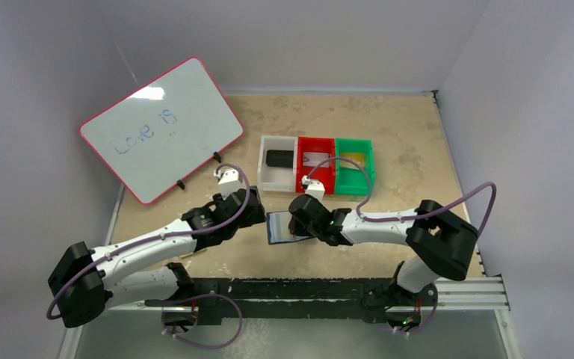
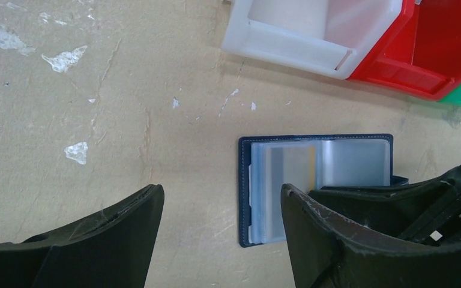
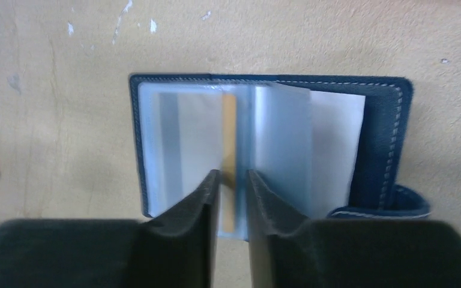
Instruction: Take the credit cards out of the card holder
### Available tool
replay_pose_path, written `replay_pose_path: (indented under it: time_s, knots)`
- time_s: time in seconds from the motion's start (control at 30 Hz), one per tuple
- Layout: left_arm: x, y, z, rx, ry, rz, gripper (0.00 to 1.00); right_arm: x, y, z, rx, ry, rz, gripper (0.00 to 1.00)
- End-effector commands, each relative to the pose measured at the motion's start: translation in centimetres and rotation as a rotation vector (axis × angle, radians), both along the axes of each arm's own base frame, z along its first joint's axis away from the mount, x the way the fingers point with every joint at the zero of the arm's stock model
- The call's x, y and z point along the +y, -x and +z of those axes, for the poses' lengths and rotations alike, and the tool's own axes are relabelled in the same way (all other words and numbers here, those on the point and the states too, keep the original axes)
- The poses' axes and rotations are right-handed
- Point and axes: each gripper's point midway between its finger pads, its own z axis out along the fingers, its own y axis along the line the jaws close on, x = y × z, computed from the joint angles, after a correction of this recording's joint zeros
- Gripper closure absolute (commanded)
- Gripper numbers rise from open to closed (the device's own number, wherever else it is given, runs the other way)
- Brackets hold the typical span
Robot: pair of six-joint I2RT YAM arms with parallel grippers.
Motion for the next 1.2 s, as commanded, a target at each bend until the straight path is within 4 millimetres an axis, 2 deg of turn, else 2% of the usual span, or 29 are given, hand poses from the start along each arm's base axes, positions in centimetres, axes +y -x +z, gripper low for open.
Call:
replay_pose_path:
  time_s: [0.0,0.27,0.5,0.7,0.87,1.1,1.17]
  knots:
    - [-0.7,-0.9,1.4,-0.045,0.047,0.012,0.29,0.1,-0.7,2.0,-0.046,-0.032,0.005,0.66]
    - [2.1,-1.3,3.1,-0.113,0.027,0.132,0.29,0.9,-0.5,2.8,-0.083,0.069,0.072,0.44]
    - [3.1,-1.2,3.6,-0.132,0.022,0.16,0.29,1.3,-0.3,1.1,-0.072,0.226,0.088,0.36]
    - [3.2,-1.2,3.5,-0.131,0.014,0.162,0.29,0.6,-0.2,0.2,-0.059,0.281,0.067,0.38]
    - [2.9,-1.3,3.4,-0.125,0.013,0.155,0.29,0.5,0.1,-0.2,-0.048,0.268,0.067,0.5]
    - [2.6,-1.3,3.3,-0.119,0.014,0.146,0.29,0.0,0.5,-1.3,-0.019,0.295,0.056,0.53]
    - [2.7,-1.3,3.3,-0.119,0.015,0.145,0.29,0.2,0.7,-1.4,-0.01,0.28,0.062,0.58]
